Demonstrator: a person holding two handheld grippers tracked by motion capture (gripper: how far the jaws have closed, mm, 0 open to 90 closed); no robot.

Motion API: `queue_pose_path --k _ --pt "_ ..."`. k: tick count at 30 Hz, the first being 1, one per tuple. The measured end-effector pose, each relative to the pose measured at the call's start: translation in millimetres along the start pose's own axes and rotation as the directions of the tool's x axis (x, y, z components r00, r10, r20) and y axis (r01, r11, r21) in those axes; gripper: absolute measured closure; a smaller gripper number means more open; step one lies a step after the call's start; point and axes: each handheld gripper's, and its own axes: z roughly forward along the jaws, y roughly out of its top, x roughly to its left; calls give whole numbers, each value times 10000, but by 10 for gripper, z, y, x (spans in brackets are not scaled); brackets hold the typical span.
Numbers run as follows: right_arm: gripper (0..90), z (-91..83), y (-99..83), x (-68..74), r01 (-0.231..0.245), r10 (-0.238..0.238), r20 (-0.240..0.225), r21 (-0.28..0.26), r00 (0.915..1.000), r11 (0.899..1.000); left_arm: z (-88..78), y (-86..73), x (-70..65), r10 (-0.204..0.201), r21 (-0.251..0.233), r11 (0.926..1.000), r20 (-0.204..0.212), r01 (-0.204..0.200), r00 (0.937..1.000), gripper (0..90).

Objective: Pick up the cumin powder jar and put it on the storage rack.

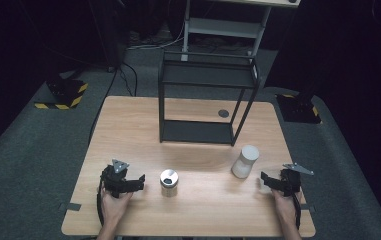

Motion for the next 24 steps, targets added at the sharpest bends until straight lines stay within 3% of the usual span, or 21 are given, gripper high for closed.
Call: queue_pose_path --k 5,11,14,15,17,24 --pt "93 0 -2 -3 -16 16 -11 -9 10000 10000 -119 -57 -50 361 -40 9993 335 -359 9988 5" --pt "93 0 0 0 0 0 -2 2 10000 10000 -248 -151 -76 690 -71 9976 956 -687 9930 5" --pt "93 0 0 2 33 -33 10 1 10000 10000 -280 -195 -57 573 -50 9983 1509 -572 9869 5" --pt "93 0 0 2 33 -33 10 1 10000 10000 -280 -195 -57 573 -50 9983 1509 -572 9869 5" --pt "94 1 3 12 52 -52 43 21 10000 10000 -307 -225 -71 635 -62 9980 1898 -635 9798 5" --pt "95 0 0 3 6 -6 18 -3 10000 10000 -314 -255 -177 832 -93 9965 2377 -834 9678 5"
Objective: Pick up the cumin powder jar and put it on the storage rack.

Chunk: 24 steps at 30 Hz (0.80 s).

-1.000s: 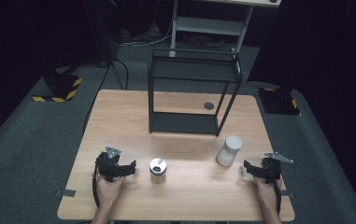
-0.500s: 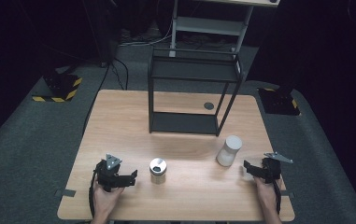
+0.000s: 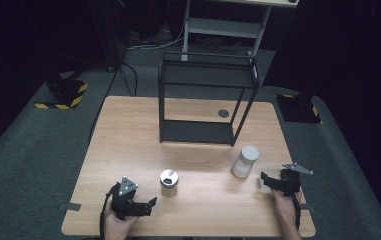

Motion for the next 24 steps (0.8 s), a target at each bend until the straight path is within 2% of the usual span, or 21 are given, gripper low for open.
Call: queue_pose_path --k 11,16,22,24 --pt "96 4 8 30 77 -78 100 49 9999 10000 118 24 -206 565 284 9980 275 -572 9980 5" --pt "96 4 10 33 85 -86 109 56 9999 9999 168 54 -298 824 332 9960 276 -833 9962 5" --pt "96 5 10 33 119 -119 100 59 9999 9999 215 85 -346 981 420 9941 357 -996 9945 5" --pt "96 6 10 34 155 -156 107 58 9998 9999 231 104 -389 1104 479 9926 260 -1115 9935 5"
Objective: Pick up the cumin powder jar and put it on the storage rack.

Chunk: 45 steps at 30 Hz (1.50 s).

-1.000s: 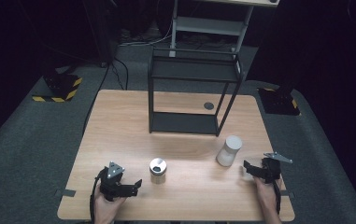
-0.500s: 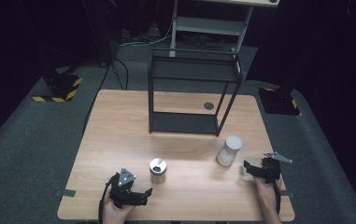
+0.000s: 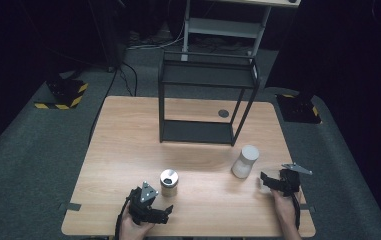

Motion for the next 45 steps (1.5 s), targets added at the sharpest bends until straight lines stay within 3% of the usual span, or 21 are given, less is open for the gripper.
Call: queue_pose_path --k 15,16,17,18,19,20,27,28,29,30,45 --pt "95 -1 0 -3 -34 34 -17 1 10000 10000 92 131 -156 200 -391 9990 -514 -220 9985 5" --pt "96 -1 0 -3 -37 37 -19 1 10000 10000 495 -265 -546 -4005 -4114 8266 492 3840 9150 5" --pt "96 -1 -1 -4 -38 38 -23 -3 10000 10000 526 -239 -546 -4096 -4153 8201 547 3938 9106 6" --pt "96 -2 -1 -5 -43 43 -25 -3 10000 10000 539 -224 -541 -4139 -4141 8182 572 3989 9085 6" --pt "96 -2 -1 -6 -48 48 -30 -6 10000 10000 378 -96 -392 -2876 -2814 9195 -51 2746 9577 8" --pt "96 -2 -1 -7 -57 57 -34 -6 10000 10000 173 202 -126 -1 -465 9989 -409 -18 9992 11" --pt "96 -5 -5 -19 -79 79 -72 -26 9999 10000 257 258 -134 -118 -568 9983 -577 85 9983 37" --pt "97 -5 -7 -21 -84 84 -77 -33 9999 10000 423 46 -314 -2273 -2369 9480 -358 2127 9732 41" --pt "97 -5 -8 -23 -91 91 -83 -38 9999 10000 428 54 -314 -2267 -2383 9479 -384 2114 9732 45" --pt "96 -5 -8 -25 -95 95 -89 -42 9999 9999 278 273 -141 -164 -656 9978 -660 120 9977 50" --pt "99 -7 -14 -33 -142 141 -114 -71 9998 9999 416 382 -183 -146 -615 9981 -863 93 9962 134"
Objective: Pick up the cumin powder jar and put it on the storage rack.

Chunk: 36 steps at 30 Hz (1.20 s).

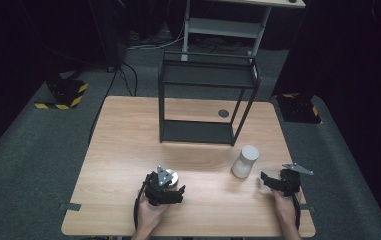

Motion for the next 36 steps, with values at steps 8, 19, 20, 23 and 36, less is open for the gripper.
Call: queue_pose_path --k 8,19,20,23,36 --pt "99 -1 -1 0 -5 5 4 -7 10000 10000 36 -11 -34 -107 -66 9999 -160 106 9998 211" --pt "101 -4 -7 -7 -68 68 -16 -36 10000 10000 53 -23 -23 -207 -113 9997 -204 204 9996 307" --pt "101 -4 -6 -7 -67 67 -15 -36 10000 10000 54 -22 -30 -164 -107 9998 -229 162 9996 308" --pt "102 -4 -7 -6 -70 70 -10 -41 10000 10000 55 -22 -46 -111 -120 9999 -288 107 9995 311" --pt "99 -2 -3 12 -58 59 82 -18 9999 10000 44 7 -65 320 -30 9995 -276 -321 9991 316"
